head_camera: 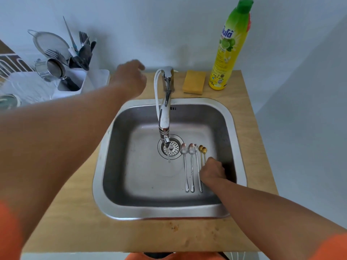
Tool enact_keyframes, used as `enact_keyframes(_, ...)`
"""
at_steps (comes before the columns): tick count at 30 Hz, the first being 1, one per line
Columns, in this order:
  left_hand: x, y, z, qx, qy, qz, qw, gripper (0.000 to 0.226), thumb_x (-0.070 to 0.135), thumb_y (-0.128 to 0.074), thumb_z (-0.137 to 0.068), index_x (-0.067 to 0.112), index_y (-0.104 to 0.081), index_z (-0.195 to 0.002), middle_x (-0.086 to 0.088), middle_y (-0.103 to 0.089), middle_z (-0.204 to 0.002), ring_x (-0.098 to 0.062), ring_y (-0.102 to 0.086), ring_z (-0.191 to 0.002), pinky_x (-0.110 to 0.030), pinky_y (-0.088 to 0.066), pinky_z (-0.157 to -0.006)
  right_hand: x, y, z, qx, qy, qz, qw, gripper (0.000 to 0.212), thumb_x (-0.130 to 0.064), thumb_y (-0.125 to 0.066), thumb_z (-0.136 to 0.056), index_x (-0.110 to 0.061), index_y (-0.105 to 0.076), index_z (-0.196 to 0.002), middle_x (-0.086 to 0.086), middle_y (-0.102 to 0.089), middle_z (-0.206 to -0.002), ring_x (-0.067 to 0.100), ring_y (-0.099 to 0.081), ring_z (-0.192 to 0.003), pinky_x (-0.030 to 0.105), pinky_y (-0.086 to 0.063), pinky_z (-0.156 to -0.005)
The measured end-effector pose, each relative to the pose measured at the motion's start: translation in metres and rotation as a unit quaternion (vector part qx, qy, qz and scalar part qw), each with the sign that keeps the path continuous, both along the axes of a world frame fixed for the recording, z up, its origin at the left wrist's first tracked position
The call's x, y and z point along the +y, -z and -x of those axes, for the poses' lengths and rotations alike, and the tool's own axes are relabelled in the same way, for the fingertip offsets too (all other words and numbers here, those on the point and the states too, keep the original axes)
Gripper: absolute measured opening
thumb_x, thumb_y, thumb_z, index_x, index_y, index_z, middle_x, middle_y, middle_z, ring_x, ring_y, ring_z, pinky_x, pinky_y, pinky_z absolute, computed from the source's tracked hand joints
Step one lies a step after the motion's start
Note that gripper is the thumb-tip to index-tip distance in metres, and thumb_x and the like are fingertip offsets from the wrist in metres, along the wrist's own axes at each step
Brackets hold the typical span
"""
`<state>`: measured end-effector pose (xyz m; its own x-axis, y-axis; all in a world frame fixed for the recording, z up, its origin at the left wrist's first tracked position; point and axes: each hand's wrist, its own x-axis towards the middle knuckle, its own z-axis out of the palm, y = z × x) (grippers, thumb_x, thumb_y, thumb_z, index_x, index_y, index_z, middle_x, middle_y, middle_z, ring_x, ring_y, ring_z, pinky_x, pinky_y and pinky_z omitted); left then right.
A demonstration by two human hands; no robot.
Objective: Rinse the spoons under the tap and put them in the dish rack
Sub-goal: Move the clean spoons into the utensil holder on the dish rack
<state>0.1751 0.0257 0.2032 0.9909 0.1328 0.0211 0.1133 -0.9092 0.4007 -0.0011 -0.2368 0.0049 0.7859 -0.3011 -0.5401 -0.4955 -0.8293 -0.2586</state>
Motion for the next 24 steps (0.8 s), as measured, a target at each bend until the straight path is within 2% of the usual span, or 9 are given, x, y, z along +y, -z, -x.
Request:
enact_keyframes(4,-0.027,-0.018,-0.015,-0.026,0.1,-0.039,0.994,0.043,0.017,-0.049,-0.105,0.029,-0.056,-0.145,0.003,-0.061,-0.145,-0.022,-0.054,-0.135,-0.036,-0.041,-0.111,0.0,-0.001,0.002,0.001,0.003,0.002,1.0,0.022,-0.007,-0.056,-0.096,-0.006,-0.061,-0.117,0.015,-0.066,-0.12,0.035,-0.067,-0.11,0.036,-0.055,-0.082)
enact_keyframes(6,-0.039,-0.016,-0.011,-0.016,0.14,-0.082,0.987,0.049,0.011,-0.047,-0.103,0.033,-0.057,-0.145,0.0,-0.059,-0.149,-0.027,-0.055,-0.135,-0.042,-0.046,-0.108,0.0,-0.001,0.003,-0.002,0.006,-0.001,1.0,0.022,-0.007,-0.057,-0.097,-0.006,-0.061,-0.118,0.015,-0.067,-0.118,0.034,-0.068,-0.108,0.038,-0.057,-0.083)
enact_keyframes(8,-0.044,-0.007,-0.004,-0.008,0.179,-0.128,0.976,0.058,0.002,-0.044,-0.098,0.035,-0.06,-0.142,-0.009,-0.063,-0.142,-0.037,-0.061,-0.124,-0.046,-0.053,-0.096,0.0,-0.001,0.003,-0.006,0.012,-0.004,1.0,0.022,-0.007,-0.058,-0.097,-0.007,-0.061,-0.118,0.014,-0.068,-0.116,0.033,-0.069,-0.105,0.037,-0.057,-0.08)
enact_keyframes(11,-0.039,0.01,0.008,-0.047,0.196,-0.186,0.962,0.069,-0.007,-0.045,-0.089,0.034,-0.058,-0.144,-0.017,-0.068,-0.127,-0.044,-0.064,-0.108,-0.045,-0.052,-0.079,-0.001,-0.003,0.003,-0.01,0.016,-0.007,1.0,0.021,-0.008,-0.058,-0.095,-0.008,-0.062,-0.116,0.013,-0.067,-0.116,0.033,-0.069,-0.105,0.033,-0.051,-0.072)
enact_keyframes(14,-0.032,0.027,0.018,-0.075,0.233,-0.204,0.948,0.073,-0.012,-0.052,-0.083,0.022,-0.055,-0.148,-0.008,-0.063,-0.146,-0.041,-0.058,-0.117,-0.05,-0.051,-0.09,-0.002,-0.004,0.003,-0.015,0.011,-0.01,1.0,0.016,-0.01,-0.058,-0.095,-0.009,-0.062,-0.111,0.012,-0.068,-0.114,0.032,-0.069,-0.103,0.031,-0.048,-0.069)
enact_keyframes(16,-0.028,0.037,0.031,-0.107,0.203,-0.146,0.962,0.073,-0.014,-0.054,-0.082,0.016,-0.056,-0.148,-0.01,-0.061,-0.148,-0.042,-0.056,-0.119,-0.05,-0.047,-0.094,-0.002,-0.004,0.003,-0.021,0.005,-0.015,1.0,0.014,-0.012,-0.057,-0.095,-0.009,-0.062,-0.108,0.013,-0.068,-0.112,0.032,-0.069,-0.103,0.032,-0.051,-0.071)
enact_keyframes(19,-0.026,0.065,0.064,-0.163,0.074,-0.016,0.984,0.057,-0.013,-0.053,-0.084,0.008,-0.065,-0.135,-0.017,-0.067,-0.131,-0.039,-0.058,-0.11,-0.043,-0.046,-0.089,0.0,-0.003,0.001,-0.022,-0.011,-0.018,1.0,0.016,-0.013,-0.056,-0.095,-0.009,-0.064,-0.109,0.015,-0.068,-0.112,0.034,-0.069,-0.104,0.035,-0.057,-0.079)
enact_keyframes(21,-0.023,0.091,0.089,-0.125,-0.028,0.057,0.99,0.044,-0.003,-0.055,-0.092,0.012,-0.064,-0.133,-0.012,-0.066,-0.127,-0.03,-0.059,-0.112,-0.035,-0.043,-0.087,0.002,-0.002,0.0,-0.023,-0.021,-0.022,0.999,0.018,-0.015,-0.056,-0.095,-0.009,-0.066,-0.108,0.015,-0.069,-0.111,0.034,-0.069,-0.103,0.034,-0.056,-0.077)
enact_keyframes(24,-0.02,0.132,0.126,-0.001,-0.129,0.101,0.986,0.031,0.015,-0.055,-0.1,0.017,-0.063,-0.13,-0.009,-0.068,-0.122,-0.026,-0.062,-0.108,-0.037,-0.045,-0.083,0.007,-0.001,0.0,-0.02,-0.037,-0.031,0.999,0.018,-0.02,-0.057,-0.096,-0.011,-0.066,-0.108,0.013,-0.068,-0.112,0.032,-0.069,-0.102,0.031,-0.053,-0.074)
